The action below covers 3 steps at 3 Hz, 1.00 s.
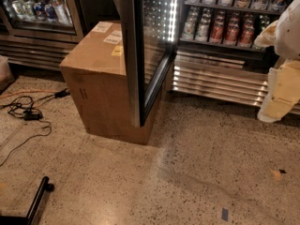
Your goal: Close left fridge door
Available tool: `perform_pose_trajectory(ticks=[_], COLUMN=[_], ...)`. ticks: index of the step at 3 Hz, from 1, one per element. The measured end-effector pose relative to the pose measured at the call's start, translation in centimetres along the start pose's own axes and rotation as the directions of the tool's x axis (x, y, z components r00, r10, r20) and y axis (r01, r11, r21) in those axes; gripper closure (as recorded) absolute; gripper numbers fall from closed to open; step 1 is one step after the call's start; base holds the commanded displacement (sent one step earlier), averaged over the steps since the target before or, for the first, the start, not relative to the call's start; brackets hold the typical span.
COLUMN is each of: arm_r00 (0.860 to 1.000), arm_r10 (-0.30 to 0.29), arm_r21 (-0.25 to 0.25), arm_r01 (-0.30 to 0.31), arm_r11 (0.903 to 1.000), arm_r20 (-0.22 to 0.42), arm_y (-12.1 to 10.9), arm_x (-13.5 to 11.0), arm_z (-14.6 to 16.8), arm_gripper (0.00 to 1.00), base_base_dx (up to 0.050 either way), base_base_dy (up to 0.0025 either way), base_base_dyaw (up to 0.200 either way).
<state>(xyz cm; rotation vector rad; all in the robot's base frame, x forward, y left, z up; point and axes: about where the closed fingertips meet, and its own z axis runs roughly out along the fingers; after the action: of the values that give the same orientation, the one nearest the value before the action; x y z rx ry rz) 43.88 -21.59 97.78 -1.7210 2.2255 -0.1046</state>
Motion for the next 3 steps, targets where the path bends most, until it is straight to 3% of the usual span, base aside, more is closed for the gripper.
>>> perform_pose_trajectory(ticks=[1, 3], arm_r00=[1.000, 1.000], arm_r10=[0.000, -0.006], arm_r21=[0.000, -0.014], arm_r01=[0.000, 0.006], arm_r11=[1.0000, 0.9999], arm_r20=[0.000, 0.000], arm_y=[0.0, -0.2], arm_x=[0.0, -0.5], arm_z=[0.0, 1.2], arm_gripper=[0.00, 0.00], base_base_dx=[0.036, 0.000], base_base_dy=[0.00252, 0.00000], base_base_dyaw=[0.140, 0.000])
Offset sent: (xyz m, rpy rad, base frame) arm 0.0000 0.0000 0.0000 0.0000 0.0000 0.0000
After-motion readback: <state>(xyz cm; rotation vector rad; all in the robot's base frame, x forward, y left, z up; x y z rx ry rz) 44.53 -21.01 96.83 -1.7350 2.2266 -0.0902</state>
